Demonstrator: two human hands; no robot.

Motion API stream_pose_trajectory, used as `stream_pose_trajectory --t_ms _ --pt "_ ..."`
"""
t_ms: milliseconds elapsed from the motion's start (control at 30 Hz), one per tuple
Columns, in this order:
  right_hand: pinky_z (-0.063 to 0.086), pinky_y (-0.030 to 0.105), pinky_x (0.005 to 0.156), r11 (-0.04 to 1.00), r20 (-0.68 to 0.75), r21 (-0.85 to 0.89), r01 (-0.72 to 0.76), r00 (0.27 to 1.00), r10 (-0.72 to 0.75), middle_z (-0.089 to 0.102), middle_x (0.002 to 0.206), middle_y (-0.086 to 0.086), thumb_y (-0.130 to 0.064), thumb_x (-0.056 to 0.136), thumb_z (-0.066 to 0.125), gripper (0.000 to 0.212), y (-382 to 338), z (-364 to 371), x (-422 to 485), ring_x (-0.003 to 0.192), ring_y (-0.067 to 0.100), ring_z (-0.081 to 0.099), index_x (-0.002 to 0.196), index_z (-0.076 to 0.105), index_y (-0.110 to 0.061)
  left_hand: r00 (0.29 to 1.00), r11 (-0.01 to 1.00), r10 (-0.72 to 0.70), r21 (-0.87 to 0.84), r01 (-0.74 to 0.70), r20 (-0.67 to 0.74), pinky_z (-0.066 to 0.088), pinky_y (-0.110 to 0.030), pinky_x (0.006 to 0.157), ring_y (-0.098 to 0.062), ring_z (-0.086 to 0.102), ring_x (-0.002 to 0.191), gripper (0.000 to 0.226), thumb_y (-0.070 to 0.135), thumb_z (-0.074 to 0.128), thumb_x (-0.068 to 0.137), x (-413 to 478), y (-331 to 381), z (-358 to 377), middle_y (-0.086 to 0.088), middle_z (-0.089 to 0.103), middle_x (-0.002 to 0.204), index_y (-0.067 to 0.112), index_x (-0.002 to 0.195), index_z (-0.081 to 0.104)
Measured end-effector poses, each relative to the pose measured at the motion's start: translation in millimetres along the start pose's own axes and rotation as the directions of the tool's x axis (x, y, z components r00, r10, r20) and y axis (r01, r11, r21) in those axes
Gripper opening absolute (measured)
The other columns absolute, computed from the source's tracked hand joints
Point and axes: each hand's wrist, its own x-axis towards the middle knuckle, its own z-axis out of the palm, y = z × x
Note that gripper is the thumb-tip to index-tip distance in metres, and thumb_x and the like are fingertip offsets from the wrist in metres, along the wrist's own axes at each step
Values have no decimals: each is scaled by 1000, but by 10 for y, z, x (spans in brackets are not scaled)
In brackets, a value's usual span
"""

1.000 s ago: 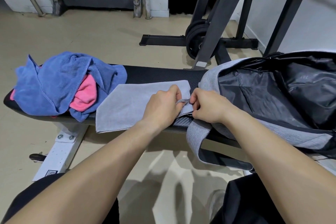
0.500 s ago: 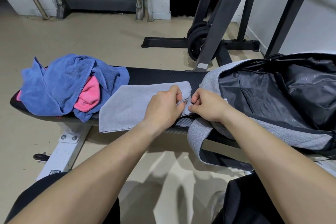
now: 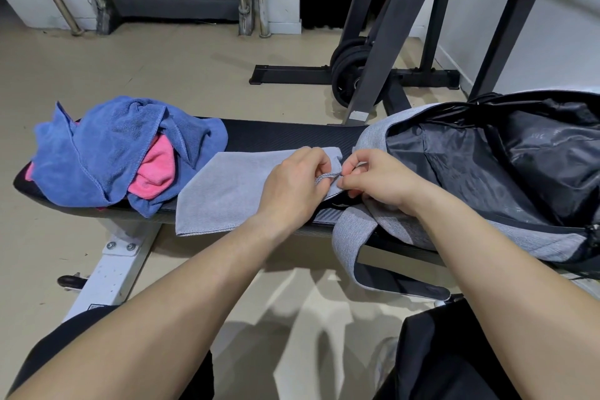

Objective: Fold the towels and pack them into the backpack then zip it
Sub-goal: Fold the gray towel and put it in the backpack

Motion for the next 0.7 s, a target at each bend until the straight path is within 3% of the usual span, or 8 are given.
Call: stream_pose_trajectory --t_ms 167,400,700 --pt "51 22 57 979 42 201 -26 999 18 71 73 10 -2 86 73 17 -41 -13 -49 69 18 72 89 59 -10 1000 999 1 -35 -1 -7 49 -39 73 -12 54 74 14 20 69 84 -17 34 9 11 58 87 26 86 57" --pt "54 29 71 954 17 299 -2 1000 -3 73 76 15 1 88 69 9 -34 -48 -81 75 20 72 85 66 -7 994 983 -72 -163 85 81 50 -23 72 -2 64 73 10 36 69 90 -20 77 -111 14 69 88 28 85 68" --pt "54 25 67 931 21 364 -38 999 33 74 84 14 0 89 67 6 -71 -30 -120 70 17 73 90 69 -5 989 975 -146 -170 144 0 51 -29 77 -6 66 76 9 32 72 90 -81 178 -159 12 75 87 27 91 79"
